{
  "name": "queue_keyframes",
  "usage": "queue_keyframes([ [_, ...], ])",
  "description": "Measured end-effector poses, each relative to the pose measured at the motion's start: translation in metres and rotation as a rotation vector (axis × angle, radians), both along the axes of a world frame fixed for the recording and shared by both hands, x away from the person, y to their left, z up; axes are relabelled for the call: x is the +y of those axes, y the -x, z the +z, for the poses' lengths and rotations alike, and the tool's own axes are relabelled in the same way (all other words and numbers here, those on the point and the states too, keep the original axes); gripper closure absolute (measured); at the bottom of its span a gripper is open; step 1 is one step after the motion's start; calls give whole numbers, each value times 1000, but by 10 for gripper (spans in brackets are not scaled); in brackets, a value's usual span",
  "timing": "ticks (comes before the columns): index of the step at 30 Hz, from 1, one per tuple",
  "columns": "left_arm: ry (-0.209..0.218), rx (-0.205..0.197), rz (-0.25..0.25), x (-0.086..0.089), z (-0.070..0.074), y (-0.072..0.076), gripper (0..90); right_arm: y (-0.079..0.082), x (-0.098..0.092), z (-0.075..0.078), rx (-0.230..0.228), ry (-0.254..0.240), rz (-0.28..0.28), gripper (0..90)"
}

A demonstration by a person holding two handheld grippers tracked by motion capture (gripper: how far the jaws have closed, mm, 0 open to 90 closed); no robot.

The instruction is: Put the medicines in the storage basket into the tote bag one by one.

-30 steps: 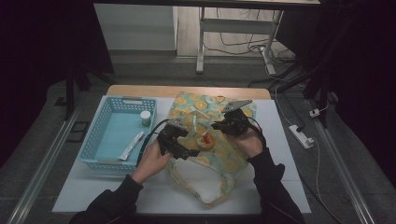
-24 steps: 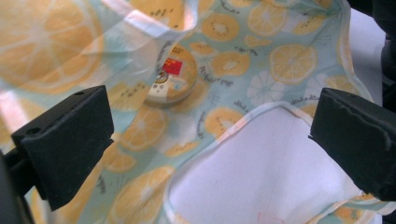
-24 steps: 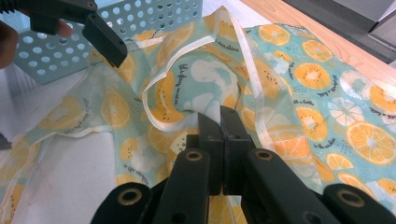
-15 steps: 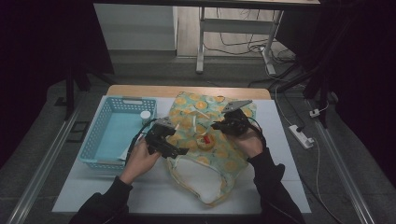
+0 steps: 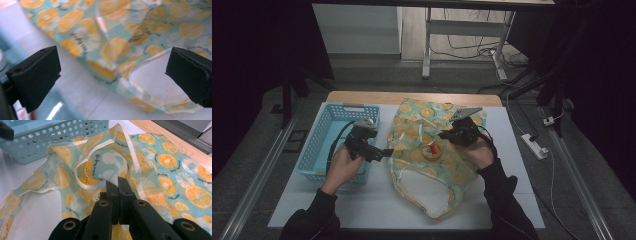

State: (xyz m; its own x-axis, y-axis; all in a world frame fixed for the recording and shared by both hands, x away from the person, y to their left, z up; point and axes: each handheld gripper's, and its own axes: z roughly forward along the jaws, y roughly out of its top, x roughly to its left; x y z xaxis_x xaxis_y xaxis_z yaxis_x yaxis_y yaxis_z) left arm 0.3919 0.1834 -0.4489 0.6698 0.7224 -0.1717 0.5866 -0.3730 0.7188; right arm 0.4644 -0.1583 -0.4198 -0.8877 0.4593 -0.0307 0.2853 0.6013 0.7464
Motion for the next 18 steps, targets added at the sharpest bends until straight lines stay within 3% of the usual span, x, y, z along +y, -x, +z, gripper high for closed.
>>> queue_keyframes([
  [8,-45,13,111,30,-3,-3,3,0,1,-1,2,4,1,894],
  [18,-115,31,187,56,-16,-9,0,0,1,-1,3,6,2,894],
])
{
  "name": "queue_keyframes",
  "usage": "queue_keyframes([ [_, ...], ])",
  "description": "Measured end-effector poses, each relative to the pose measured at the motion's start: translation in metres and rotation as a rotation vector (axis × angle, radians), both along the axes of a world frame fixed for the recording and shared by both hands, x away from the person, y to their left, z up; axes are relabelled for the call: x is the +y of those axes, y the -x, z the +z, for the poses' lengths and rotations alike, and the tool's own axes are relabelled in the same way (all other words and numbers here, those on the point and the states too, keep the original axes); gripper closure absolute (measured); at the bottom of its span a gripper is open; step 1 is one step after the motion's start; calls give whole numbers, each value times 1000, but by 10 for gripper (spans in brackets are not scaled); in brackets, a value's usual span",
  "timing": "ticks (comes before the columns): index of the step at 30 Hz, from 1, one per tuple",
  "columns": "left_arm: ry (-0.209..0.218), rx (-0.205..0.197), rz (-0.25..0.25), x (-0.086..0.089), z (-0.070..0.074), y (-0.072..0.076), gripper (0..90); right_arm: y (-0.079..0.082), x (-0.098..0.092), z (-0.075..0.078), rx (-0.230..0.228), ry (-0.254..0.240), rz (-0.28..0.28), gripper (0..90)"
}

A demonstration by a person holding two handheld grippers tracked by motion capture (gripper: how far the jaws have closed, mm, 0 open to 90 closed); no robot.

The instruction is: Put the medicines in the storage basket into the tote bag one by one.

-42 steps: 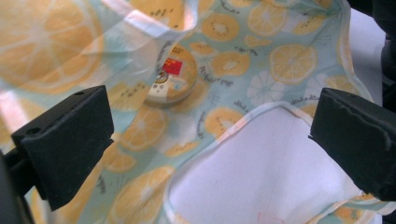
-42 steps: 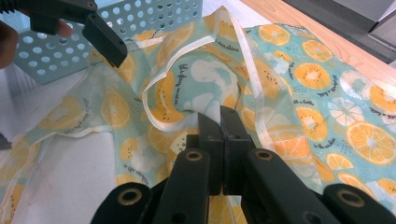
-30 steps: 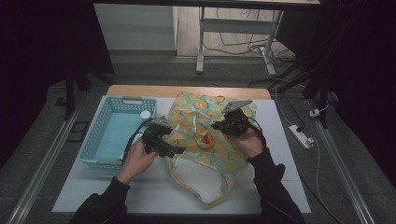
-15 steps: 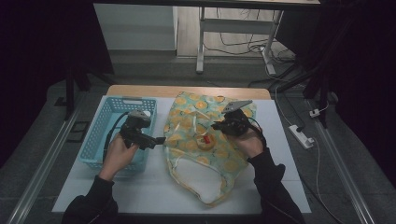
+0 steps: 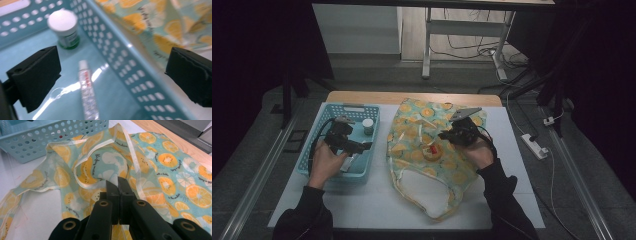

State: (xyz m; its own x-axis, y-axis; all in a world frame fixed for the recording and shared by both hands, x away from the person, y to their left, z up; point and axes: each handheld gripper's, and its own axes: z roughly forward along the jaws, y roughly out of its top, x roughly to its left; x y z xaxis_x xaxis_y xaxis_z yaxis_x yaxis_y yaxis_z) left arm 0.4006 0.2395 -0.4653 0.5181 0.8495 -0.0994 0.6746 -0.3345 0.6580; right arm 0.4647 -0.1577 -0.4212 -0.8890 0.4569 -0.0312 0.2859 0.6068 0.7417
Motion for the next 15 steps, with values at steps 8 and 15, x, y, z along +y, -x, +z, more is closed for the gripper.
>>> queue_keyframes([
  [8,-79,53,21,10,-16,-7,0,0,1,-1,2,2,4,894],
  [15,-117,130,12,11,-31,-15,0,0,3,-2,5,10,8,894],
])
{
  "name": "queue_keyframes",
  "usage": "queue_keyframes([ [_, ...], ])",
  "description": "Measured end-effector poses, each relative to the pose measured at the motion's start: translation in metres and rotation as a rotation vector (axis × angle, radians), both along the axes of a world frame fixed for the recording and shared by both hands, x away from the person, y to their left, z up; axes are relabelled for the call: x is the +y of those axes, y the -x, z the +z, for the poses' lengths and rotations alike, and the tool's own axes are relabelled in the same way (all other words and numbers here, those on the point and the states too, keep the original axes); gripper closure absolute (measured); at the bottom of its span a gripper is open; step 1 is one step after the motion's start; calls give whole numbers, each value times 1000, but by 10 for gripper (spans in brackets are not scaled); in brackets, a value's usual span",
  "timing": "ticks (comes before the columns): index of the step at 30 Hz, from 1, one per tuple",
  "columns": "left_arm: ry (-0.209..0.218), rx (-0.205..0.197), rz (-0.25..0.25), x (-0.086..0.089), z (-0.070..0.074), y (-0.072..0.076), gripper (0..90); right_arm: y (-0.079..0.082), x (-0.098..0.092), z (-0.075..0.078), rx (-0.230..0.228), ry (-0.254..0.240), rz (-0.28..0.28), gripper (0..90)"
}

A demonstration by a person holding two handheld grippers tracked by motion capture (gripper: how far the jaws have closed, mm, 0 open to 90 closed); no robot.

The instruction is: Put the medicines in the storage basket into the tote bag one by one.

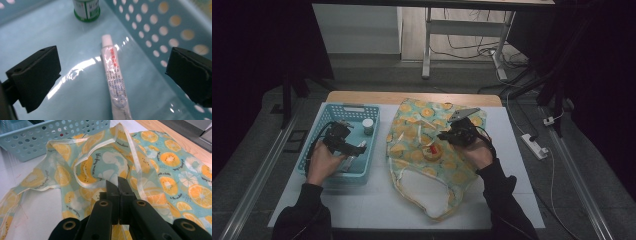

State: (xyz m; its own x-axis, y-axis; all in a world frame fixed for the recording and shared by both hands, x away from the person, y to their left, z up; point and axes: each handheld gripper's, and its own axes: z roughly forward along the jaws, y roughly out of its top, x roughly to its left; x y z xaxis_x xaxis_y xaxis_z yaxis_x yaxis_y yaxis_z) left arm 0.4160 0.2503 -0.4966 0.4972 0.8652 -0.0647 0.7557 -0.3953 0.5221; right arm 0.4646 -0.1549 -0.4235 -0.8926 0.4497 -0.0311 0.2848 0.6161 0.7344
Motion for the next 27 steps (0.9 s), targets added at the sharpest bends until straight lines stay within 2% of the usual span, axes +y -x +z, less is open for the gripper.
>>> queue_keyframes([
  [6,-50,71,-6,-4,-10,-5,0,0,1,-1,0,3,3,894],
  [13,-130,117,6,-9,-17,-7,77,0,1,-1,4,7,5,893],
  [21,-117,157,-18,-11,-19,-6,379,0,1,-2,6,8,5,892],
  [27,-94,161,-27,-10,-18,-6,522,0,2,-3,7,9,5,893],
])
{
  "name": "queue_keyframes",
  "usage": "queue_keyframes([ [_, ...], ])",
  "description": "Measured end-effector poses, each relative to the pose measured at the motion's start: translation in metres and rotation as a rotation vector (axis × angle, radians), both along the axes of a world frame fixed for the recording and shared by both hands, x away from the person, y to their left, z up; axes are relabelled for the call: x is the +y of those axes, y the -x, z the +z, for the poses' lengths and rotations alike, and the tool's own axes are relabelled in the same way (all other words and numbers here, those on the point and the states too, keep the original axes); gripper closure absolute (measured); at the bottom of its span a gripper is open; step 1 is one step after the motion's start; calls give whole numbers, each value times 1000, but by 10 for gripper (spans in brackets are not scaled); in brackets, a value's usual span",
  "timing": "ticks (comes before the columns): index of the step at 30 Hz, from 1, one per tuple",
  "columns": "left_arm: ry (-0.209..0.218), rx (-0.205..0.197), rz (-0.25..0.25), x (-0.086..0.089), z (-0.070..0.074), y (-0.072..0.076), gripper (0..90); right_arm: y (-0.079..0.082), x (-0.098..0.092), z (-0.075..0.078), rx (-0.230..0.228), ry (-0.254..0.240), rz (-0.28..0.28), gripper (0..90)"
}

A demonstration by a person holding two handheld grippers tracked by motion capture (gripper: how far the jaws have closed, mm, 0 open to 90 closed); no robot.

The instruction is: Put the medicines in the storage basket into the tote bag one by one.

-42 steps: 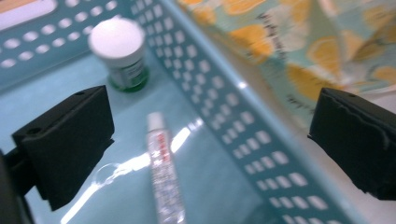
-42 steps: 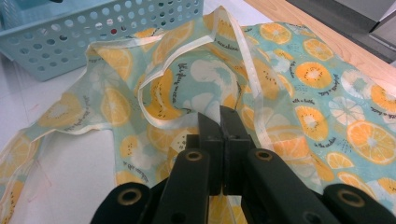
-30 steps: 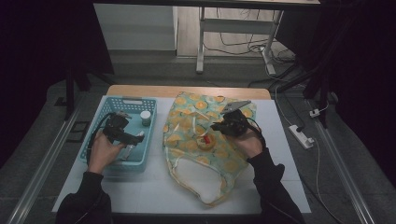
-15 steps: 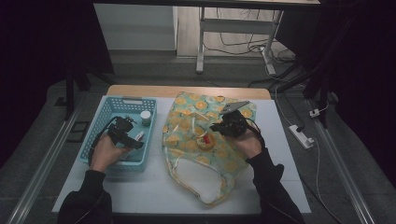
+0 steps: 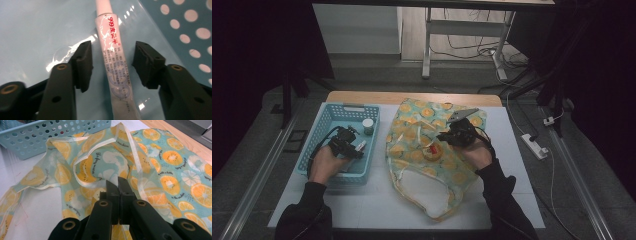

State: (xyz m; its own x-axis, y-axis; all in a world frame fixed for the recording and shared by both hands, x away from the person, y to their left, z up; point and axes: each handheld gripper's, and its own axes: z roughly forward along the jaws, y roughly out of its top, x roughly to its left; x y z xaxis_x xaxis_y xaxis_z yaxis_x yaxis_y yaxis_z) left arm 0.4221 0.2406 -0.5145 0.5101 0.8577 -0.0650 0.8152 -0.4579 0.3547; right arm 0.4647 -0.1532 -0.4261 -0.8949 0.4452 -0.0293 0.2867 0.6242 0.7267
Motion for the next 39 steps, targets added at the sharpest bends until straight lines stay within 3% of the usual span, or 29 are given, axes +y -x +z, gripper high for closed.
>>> queue_keyframes([
  [11,22,4,1,1,1,0,708,0,0,0,-1,0,0,892],
  [19,14,-10,4,1,3,0,721,0,0,0,-1,0,1,893],
  [29,60,-77,55,5,12,4,723,0,0,0,-4,-1,2,893],
  [39,97,-124,64,8,20,7,724,1,1,1,-8,-7,4,892],
])
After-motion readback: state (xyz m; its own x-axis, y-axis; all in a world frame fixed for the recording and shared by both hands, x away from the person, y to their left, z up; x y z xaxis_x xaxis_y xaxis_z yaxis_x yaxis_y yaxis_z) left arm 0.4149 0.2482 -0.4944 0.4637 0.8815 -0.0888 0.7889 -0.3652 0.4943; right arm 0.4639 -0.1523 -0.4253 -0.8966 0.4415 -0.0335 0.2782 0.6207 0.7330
